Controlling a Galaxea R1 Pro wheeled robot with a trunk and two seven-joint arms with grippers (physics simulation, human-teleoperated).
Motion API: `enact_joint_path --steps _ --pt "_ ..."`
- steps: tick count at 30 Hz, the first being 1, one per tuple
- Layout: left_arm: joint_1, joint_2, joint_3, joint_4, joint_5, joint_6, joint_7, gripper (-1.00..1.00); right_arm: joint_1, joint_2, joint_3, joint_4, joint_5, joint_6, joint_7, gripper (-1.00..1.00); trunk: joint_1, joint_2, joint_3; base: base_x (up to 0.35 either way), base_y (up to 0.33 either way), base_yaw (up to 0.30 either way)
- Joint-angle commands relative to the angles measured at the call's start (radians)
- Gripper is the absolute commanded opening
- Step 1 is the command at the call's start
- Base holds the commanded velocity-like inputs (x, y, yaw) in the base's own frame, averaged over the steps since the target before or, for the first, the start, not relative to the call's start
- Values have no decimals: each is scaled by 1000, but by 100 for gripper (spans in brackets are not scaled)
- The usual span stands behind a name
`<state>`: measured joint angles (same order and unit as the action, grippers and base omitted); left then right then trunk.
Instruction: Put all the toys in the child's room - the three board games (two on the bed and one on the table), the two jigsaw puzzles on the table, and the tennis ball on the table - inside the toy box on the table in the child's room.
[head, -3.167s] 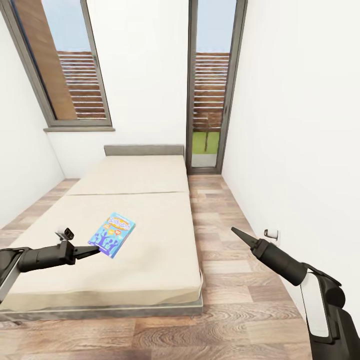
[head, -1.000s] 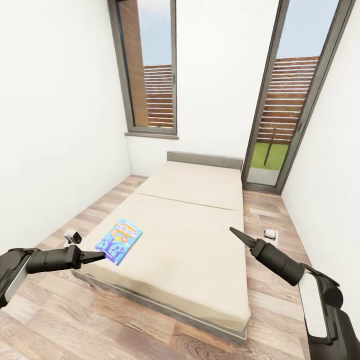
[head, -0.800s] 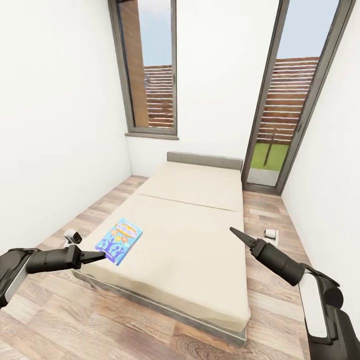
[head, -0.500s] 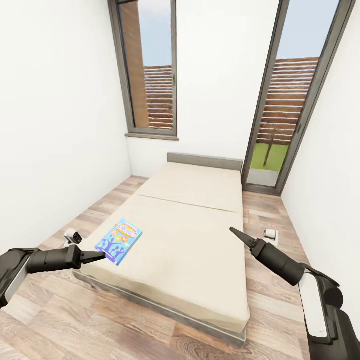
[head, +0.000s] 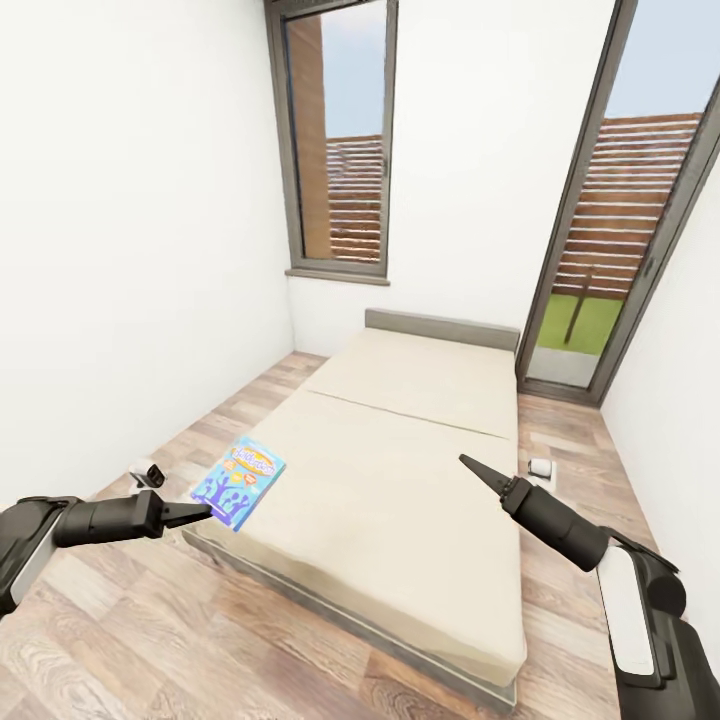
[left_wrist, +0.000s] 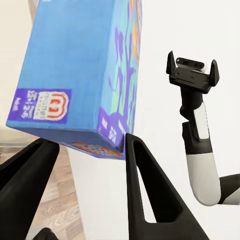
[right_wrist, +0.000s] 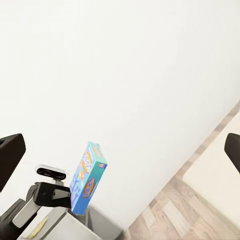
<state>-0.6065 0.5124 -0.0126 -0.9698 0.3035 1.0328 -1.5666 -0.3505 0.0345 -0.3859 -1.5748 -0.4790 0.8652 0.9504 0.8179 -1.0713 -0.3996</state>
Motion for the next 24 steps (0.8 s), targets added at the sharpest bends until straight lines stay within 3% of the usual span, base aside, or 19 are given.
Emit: enact_joint_path --steps 1,24 --pt "-1 0 -1 0 0 10 -4 -100 -1 1 -2 0 0 5 3 100 -4 7 3 0 0 272" --pt "-1 0 -3 0 0 10 -4 -100 -1 1 -2 -1 0 5 2 100 -92 168 86 0 0 272"
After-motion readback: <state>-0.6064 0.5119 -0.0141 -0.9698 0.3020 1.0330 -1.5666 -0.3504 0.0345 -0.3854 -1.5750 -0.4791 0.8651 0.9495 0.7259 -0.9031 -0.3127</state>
